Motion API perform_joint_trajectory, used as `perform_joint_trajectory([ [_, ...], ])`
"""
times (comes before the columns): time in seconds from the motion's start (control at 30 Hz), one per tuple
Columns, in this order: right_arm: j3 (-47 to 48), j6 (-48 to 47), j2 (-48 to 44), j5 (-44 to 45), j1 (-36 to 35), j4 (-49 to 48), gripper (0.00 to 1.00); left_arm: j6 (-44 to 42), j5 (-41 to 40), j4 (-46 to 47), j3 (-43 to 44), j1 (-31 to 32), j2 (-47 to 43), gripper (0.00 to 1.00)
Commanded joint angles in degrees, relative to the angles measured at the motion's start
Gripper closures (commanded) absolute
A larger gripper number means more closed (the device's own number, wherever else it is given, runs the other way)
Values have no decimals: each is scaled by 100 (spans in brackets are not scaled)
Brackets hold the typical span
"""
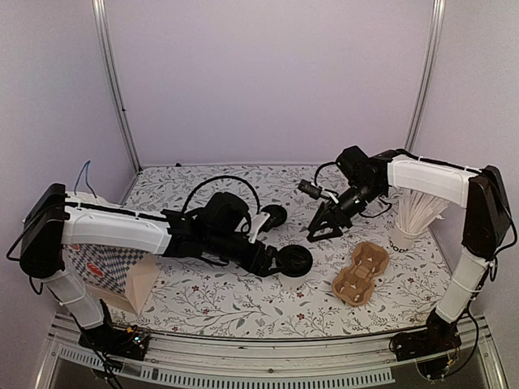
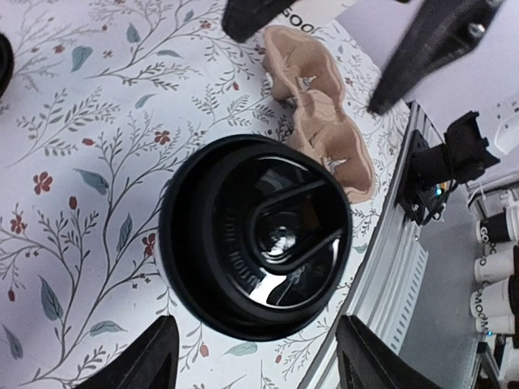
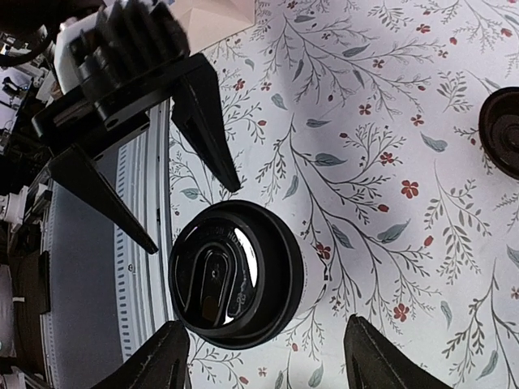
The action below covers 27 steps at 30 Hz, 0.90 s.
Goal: Pack the takeout coffee
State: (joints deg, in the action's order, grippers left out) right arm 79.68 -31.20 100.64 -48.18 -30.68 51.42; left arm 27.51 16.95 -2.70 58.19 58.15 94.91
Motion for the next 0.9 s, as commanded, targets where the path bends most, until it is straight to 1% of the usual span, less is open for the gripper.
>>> perform_joint_trajectory([
  [0.0, 144, -253, 414, -93, -384, 144, 31, 990, -388, 288, -246, 7, 63, 32],
  [0.07, 117, -267, 516, -91, -469, 183, 31, 1063, -236, 638, -294, -3, 147, 33],
  [0.13, 56, -271, 543, -117, -483, 197, 31, 1022, -220, 728, -271, 2, 225, 34],
  [0.27, -170, -179, 343, -78, -483, 121, 31, 854, -312, 728, -200, -76, 272, 34],
  [0.4, -374, -104, 130, -82, -483, 137, 31, 694, -337, 674, -115, -290, 340, 35],
  [0.63, -610, -57, -167, -61, -483, 252, 30, 331, -243, 628, 195, -627, 646, 36],
  [0.87, -796, -14, -337, -98, -483, 345, 29, 197, -68, 789, 423, -769, 827, 37],
])
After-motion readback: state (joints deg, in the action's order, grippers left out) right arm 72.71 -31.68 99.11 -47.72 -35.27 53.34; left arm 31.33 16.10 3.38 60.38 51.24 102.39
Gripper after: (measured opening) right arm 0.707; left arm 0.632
